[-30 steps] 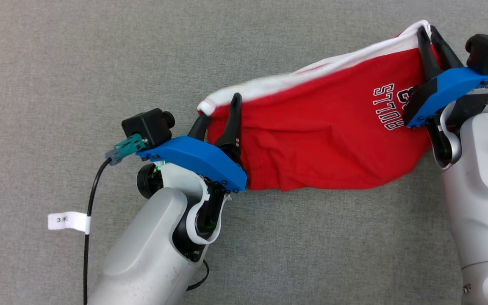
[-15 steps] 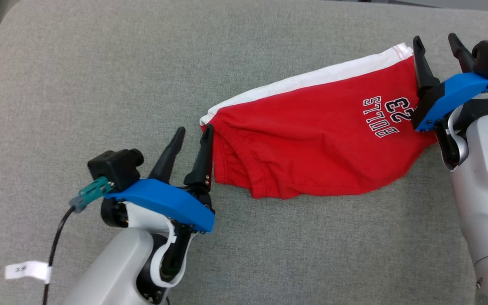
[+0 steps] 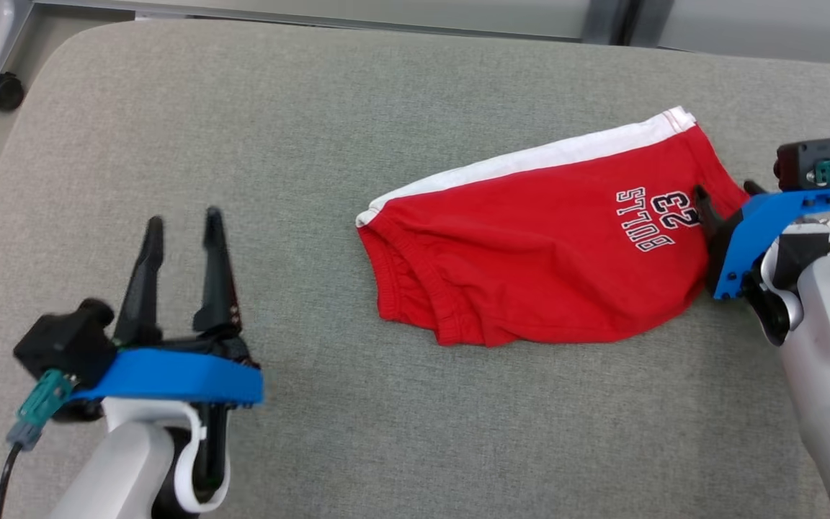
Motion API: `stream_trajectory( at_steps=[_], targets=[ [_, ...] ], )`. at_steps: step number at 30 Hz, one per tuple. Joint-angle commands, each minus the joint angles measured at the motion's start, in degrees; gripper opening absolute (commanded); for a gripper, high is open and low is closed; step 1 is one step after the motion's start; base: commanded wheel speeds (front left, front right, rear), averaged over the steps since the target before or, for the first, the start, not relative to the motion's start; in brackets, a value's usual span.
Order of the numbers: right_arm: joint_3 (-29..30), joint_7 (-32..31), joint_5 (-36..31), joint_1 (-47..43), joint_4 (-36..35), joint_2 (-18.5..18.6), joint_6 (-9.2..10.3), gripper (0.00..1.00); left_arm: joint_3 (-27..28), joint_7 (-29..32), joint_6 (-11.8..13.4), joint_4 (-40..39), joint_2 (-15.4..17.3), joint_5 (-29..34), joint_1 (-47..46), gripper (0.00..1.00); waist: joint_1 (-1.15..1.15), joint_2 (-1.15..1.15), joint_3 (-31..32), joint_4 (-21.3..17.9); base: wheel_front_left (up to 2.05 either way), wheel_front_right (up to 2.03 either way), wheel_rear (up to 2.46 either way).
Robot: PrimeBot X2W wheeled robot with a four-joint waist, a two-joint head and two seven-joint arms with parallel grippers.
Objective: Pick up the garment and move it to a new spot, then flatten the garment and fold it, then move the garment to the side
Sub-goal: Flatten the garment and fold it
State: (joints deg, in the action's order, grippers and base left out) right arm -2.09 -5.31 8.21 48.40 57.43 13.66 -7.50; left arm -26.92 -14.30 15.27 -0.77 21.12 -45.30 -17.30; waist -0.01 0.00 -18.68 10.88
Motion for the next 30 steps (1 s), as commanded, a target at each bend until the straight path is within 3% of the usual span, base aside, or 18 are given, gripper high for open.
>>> stream_trajectory(
  at_steps=[1, 6, 7, 8, 9, 10, 11, 19, 30],
  targets=[
    [-0.5, -1.0, 0.6, -1.1, 0.3, 0.4, 0.01, 1.0, 1.1, -0.5, 0.6, 0.2, 0.2, 0.5, 1.8, 1.0, 0.01, 0.0, -0.2, 0.4, 0.0, 0.0, 0.0],
    [-2.4, -4.9, 2.8, -2.7, 0.6, 0.4, 0.0, 1.0, 5.3, -0.9, 1.4, 0.6, -0.3, 1.5, 5.7, 1.0, 0.01, 0.0, -0.7, 1.4, 0.0, 0.0, 0.0],
    [-2.8, -5.2, 3.2, -3.1, 0.5, 0.3, -0.01, 0.76, 6.2, -0.9, 1.3, 0.6, -0.4, 1.9, 6.3, 1.0, 0.01, 0.0, -0.7, 1.6, 0.0, 0.0, 0.0],
    [-3.0, -5.3, 3.4, -3.4, 0.3, 0.3, -0.02, 0.45, 7.1, -0.9, 1.3, 0.3, -0.7, 2.5, 6.7, 1.0, 0.01, 0.0, -0.7, 1.7, 0.0, 0.0, 0.0],
    [-3.4, -5.3, 3.6, -3.7, 0.0, 0.3, -0.07, 0.3, 7.9, -0.9, 1.0, 0.2, -0.9, 3.1, 7.2, 1.0, 0.01, 0.0, -0.7, 1.7, 0.0, 0.0, 0.0],
    [-3.7, -4.7, 3.7, -3.7, -0.4, 0.5, -0.07, 0.08, 8.6, -0.9, 0.8, 0.0, -1.4, 3.8, 7.7, 1.0, 0.01, 0.0, -0.7, 1.7, 0.0, 0.0, 0.0],
    [-3.6, -4.0, 3.9, -3.8, -0.9, 0.6, -0.07, 0.0, 9.2, -0.9, 0.5, -0.2, -1.7, 4.4, 8.1, 1.0, 0.01, 0.0, -0.6, 1.6, 0.0, 0.0, 0.0],
    [-1.2, 3.4, 5.7, -6.0, -4.5, -0.8, 0.01, 0.0, 10.3, -0.9, -1.7, 0.9, -4.0, 9.2, 9.7, 1.0, 0.01, 0.0, 2.4, -1.8, 0.0, 0.0, 0.0],
    [5.4, 10.7, 8.7, -22.1, -15.9, -3.8, 0.01, 0.0, 8.8, -1.0, -5.3, 4.4, -7.1, 13.9, 11.6, 1.0, 0.01, 0.0, 5.6, -6.9, 0.0, 0.0, 0.0]
  ],
)
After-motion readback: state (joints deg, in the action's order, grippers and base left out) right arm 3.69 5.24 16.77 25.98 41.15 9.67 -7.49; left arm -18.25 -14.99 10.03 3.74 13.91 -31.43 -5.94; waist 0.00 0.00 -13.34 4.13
